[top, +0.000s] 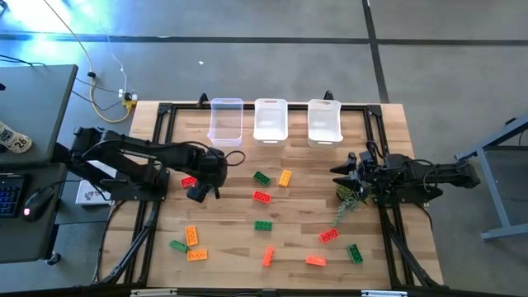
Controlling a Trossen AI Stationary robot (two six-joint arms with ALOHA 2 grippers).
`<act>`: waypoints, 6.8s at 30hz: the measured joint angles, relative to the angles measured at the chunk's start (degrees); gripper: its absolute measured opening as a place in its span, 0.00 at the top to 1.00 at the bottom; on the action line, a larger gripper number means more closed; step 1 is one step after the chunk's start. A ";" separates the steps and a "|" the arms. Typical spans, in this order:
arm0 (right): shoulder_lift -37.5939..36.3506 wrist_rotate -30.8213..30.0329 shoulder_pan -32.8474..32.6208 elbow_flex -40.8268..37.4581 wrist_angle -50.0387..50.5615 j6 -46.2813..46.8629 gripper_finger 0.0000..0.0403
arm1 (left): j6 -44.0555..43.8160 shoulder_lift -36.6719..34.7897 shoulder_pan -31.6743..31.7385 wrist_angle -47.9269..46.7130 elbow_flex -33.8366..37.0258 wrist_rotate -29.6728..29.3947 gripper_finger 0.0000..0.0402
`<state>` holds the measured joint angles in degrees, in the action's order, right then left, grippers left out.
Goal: Sort & place blocks by color
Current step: Put the green game piece into the transparent bin, then put the orange game piece into the right white bin
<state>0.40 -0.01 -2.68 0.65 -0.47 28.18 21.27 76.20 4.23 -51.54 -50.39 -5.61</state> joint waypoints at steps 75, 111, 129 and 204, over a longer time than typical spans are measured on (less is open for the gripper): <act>0.00 0.00 0.02 0.00 -0.02 0.01 0.48 | -7.95 19.42 -0.76 -4.62 -4.78 0.04 0.83; 0.00 -5.36 0.00 -0.04 -1.22 31.67 0.48 | -22.59 22.45 35.63 -1.28 -24.59 -4.47 0.82; -0.02 -19.45 0.04 -0.04 -4.52 37.88 0.48 | -22.63 29.41 38.49 2.15 -24.59 -0.96 0.75; 62.31 6.41 -26.29 43.89 32.14 22.15 0.48 | -19.11 27.77 35.04 -12.91 -47.56 7.76 0.62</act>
<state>62.72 6.40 -28.97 44.53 31.67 50.34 2.15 103.96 39.27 -64.45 -97.95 2.15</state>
